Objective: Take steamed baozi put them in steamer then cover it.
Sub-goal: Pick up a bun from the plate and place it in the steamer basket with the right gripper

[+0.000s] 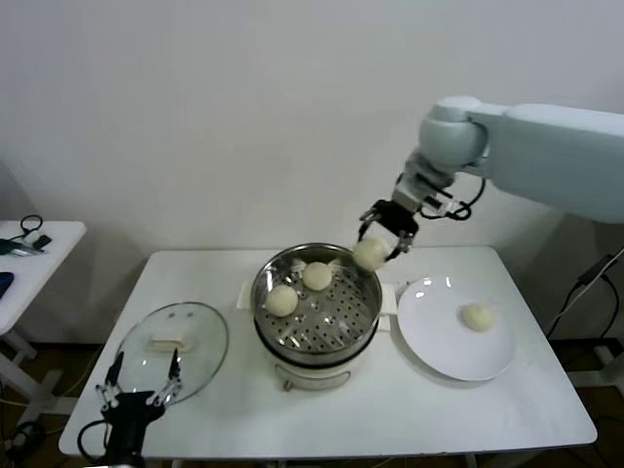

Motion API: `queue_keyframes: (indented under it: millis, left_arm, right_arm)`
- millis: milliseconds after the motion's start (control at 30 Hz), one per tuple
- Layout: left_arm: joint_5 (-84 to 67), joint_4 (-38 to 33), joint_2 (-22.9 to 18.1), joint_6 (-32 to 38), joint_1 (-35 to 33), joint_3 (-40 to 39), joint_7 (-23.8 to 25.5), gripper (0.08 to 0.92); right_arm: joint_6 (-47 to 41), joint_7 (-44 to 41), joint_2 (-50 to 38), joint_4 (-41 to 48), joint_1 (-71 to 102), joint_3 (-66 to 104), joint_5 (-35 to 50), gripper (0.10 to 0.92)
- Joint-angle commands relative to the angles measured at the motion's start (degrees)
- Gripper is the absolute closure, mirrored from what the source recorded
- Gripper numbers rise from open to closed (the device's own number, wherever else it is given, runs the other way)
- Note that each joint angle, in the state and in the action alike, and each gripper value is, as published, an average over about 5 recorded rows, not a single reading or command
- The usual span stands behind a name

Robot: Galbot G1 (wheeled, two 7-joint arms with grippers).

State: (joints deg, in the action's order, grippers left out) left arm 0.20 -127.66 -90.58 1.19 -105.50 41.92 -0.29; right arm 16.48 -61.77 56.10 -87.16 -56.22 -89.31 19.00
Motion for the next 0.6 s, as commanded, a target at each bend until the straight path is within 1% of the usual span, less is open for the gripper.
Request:
queue_keyframes:
  millis: [33,400,600]
  left_arm:
    - [-0.01,0.0,0.0,0.0,-0.06,0.0,-0.02,0.177]
    - [-0.8,-0.01,0.38,0.36,-0.58,0.64,-0.19,0.177]
    - [-1.58,-0.02,0.84,0.46,-0.8,1.28,-0.33,0.177]
  right_arm:
    - [9.97,5.05,11.2,-10.84,5.43,0.08,-10.92,0.372]
    - [10.02,7.08,13.64,-3.5,15.4,0.3,-22.43,0.372]
    - [10.61,7.51,14.12,-0.05,17.7,0.62,-25.92,0.372]
